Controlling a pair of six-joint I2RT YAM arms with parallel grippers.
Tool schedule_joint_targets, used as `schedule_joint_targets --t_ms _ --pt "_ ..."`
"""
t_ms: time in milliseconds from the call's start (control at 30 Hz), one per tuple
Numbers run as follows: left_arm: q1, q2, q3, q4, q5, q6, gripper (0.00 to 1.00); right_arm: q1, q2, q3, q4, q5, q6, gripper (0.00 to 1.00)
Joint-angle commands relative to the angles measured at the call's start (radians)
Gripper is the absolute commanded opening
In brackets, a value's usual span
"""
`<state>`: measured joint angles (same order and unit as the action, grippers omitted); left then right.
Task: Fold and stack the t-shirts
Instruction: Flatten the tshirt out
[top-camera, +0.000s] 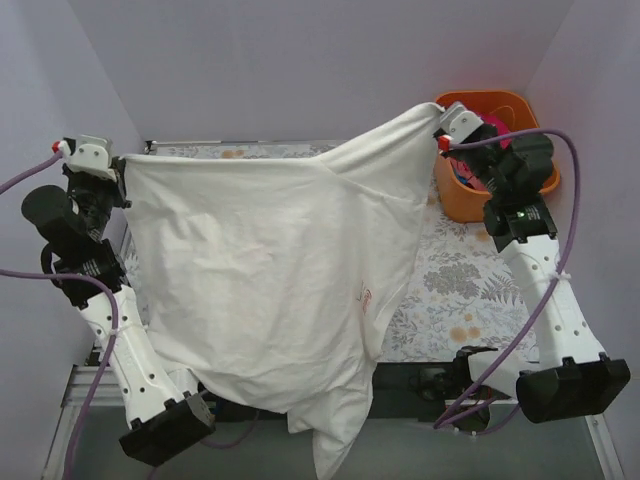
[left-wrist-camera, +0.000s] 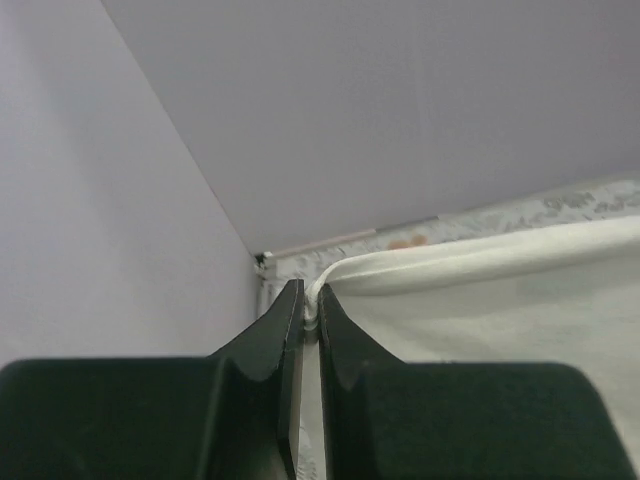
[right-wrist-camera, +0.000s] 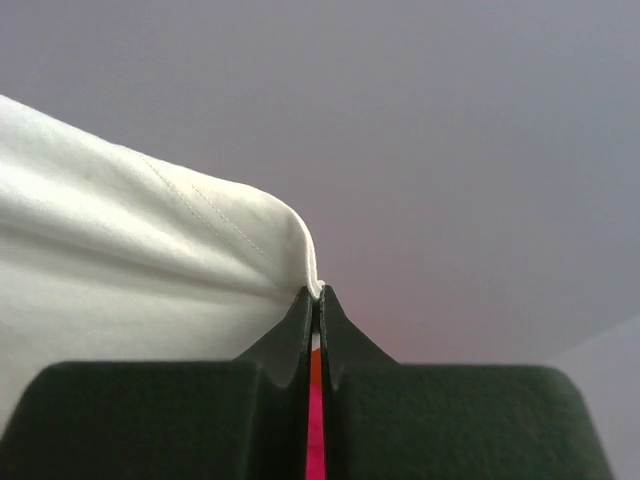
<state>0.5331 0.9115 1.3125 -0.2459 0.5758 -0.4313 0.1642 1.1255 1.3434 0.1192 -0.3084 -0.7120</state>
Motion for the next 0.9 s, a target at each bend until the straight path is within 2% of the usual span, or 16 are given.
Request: schedule_joint_targets --t_ms 0,133,200,233,333,467,600,767,867 --pt "0.004 0.016 -0.166 -0.021 0.078 0.060 0.00 0.024 0.016 -0.108 0.114 -0.035 -0.050 0.01" --pt "-0.056 0.155 -0.315 0.072 0.041 0.092 0.00 0.060 0.190 -0.164 0.155 -0.014 -0.087 0.01" --pt "-0.097 0.242 -0.328 0.098 0.006 0.106 0.00 0.067 0.271 -0.155 0.169 0.002 -0.099 0.01" --pt "-0.119 0.332 -0.332 0.118 -0.032 0.117 0.00 0.073 0.357 -0.129 0.184 0.026 -0.116 0.01" --pt "-0.177 0.470 -0.315 0.198 -0.062 0.114 0.00 0.083 0.521 -0.034 0.188 0.051 -0.130 0.01" --pt "-0.205 0.775 -0.187 0.284 -0.131 0.060 0.00 0.089 0.715 0.127 0.192 0.129 -0.167 0.01" --pt "-0.205 0.976 -0.003 0.286 -0.172 0.020 0.00 0.095 0.865 0.275 0.189 0.167 -0.204 0.01" --pt "-0.209 1.119 0.134 0.277 -0.153 0.029 0.00 0.106 1.005 0.397 0.189 0.192 -0.247 0.01" --pt "-0.211 1.141 0.160 0.255 -0.125 0.045 0.00 0.119 1.011 0.392 0.188 0.209 -0.254 0.01"
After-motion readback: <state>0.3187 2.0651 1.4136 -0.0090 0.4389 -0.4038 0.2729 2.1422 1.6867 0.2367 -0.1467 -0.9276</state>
